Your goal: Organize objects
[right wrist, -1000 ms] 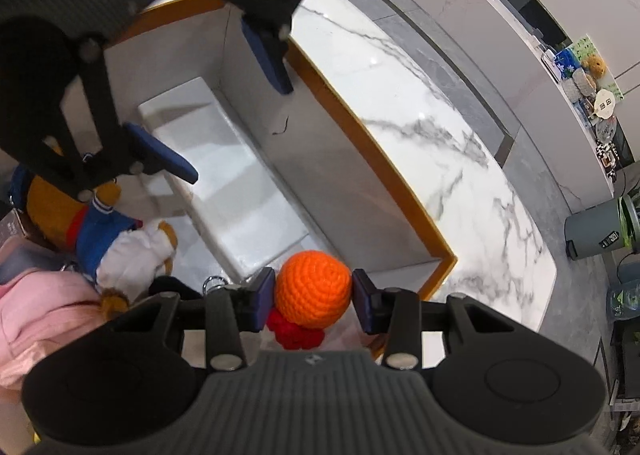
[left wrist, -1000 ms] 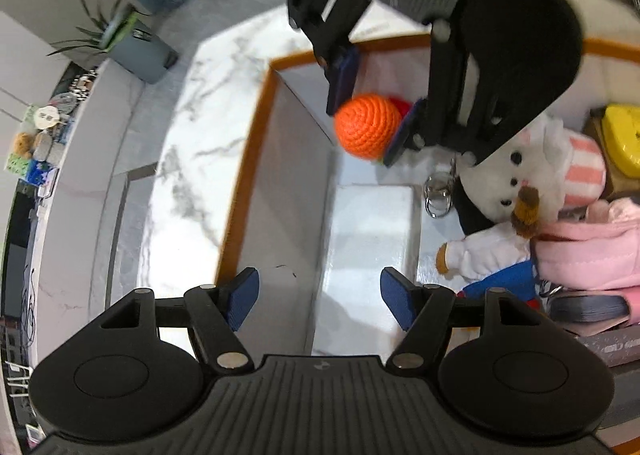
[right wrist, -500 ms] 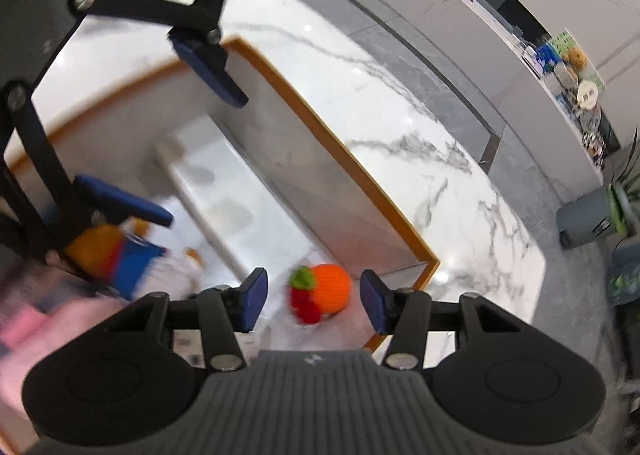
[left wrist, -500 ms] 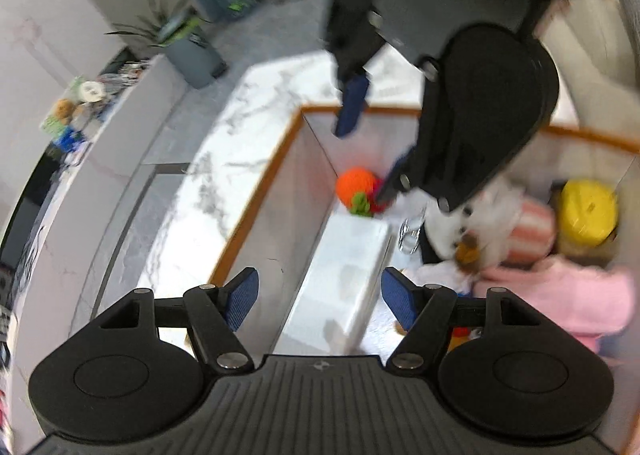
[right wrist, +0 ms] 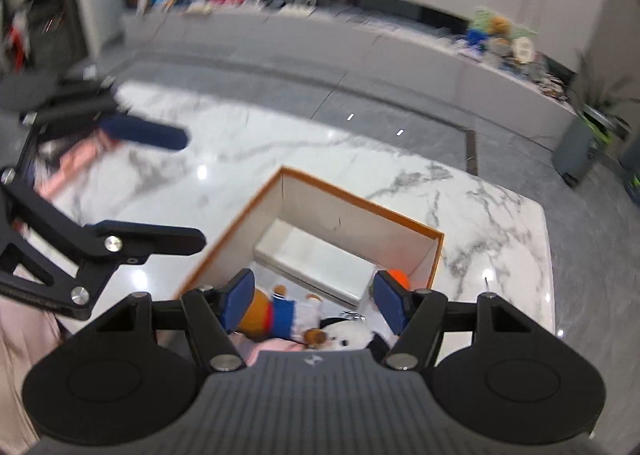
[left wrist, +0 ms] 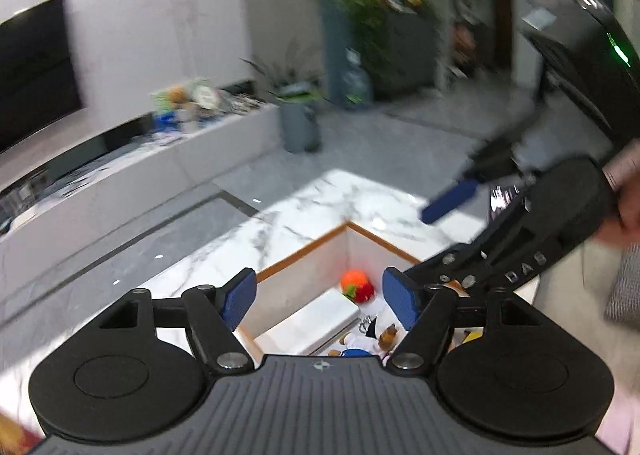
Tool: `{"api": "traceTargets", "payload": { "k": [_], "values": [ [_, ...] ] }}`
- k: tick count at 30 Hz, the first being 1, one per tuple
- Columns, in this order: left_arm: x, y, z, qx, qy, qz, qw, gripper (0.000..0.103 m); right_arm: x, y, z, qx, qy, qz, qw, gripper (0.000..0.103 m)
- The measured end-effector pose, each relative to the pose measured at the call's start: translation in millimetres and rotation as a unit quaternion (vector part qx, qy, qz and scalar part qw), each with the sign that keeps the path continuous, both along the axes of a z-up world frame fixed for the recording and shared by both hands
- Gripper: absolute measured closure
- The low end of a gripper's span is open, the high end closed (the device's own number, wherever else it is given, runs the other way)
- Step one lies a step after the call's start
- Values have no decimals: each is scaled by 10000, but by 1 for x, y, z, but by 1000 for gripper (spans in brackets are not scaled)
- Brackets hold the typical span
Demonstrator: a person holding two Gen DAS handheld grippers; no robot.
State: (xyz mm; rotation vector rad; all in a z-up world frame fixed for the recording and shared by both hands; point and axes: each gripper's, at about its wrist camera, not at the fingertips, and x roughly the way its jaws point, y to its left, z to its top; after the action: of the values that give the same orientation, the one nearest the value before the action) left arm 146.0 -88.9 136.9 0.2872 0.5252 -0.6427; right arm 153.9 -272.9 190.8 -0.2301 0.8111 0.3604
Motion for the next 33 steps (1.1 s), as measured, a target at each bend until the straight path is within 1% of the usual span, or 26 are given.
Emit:
{"api": "traceTargets", "payload": {
  "k": [2, 4, 6, 8, 13, 15, 17, 19, 21, 22, 24, 28, 33],
  "values": [
    [-20, 11, 1, -273, -137, 343, 9989, 15, -23, 2, -1, 202, -272, -148, 9993, 35],
    [-38, 21, -1, -466, -255, 614, 9967, 15, -47, 7, -6, 307, -535, -352, 9975, 35],
    [-54, 29, -3, -471, -382, 839, 9946, 15, -68, 13, -16, 524, -650, -561, 9949, 35],
    [-66, 32, -5, -441, -467, 1040, 9925, 14, -84, 20, -22, 715, -687, -606, 9932, 35],
    [-95, 38, -11, -702, -524, 1473, 9852, 10, -124, 31, -34, 979, -875, -946, 9868, 35],
    [-103, 39, -17, -783, -552, 1575, 9829, 10, -139, 31, -38, 1056, -971, -1067, 9839, 31],
    [-111, 40, -22, -904, -521, 1647, 9808, 10, -153, 31, -42, 1020, -1090, -1200, 9815, 26],
    [-115, 42, -28, -979, -409, 1714, 9795, 10, -162, 30, -48, 979, -1200, -1336, 9789, 26],
    [-114, 42, -34, -966, -300, 1737, 9796, 10, -167, 29, -53, 966, -1200, -1492, 9767, 24],
    [-115, 43, -35, -924, -264, 1768, 9796, 10, -168, 29, -56, 957, -1196, -1566, 9757, 21],
    [-115, 41, -38, -799, -279, 1822, 9796, 10, -173, 30, -60, 923, -1199, -1660, 9744, 21],
    [-120, 39, -47, -705, -243, 1899, 9790, 10, -185, 32, -70, 930, -1283, -1637, 9737, 19],
    [-131, 34, -65, -527, -205, 1974, 9787, 10, -190, 36, -89, 699, -1262, -1717, 9745, 19]
  ]
}}
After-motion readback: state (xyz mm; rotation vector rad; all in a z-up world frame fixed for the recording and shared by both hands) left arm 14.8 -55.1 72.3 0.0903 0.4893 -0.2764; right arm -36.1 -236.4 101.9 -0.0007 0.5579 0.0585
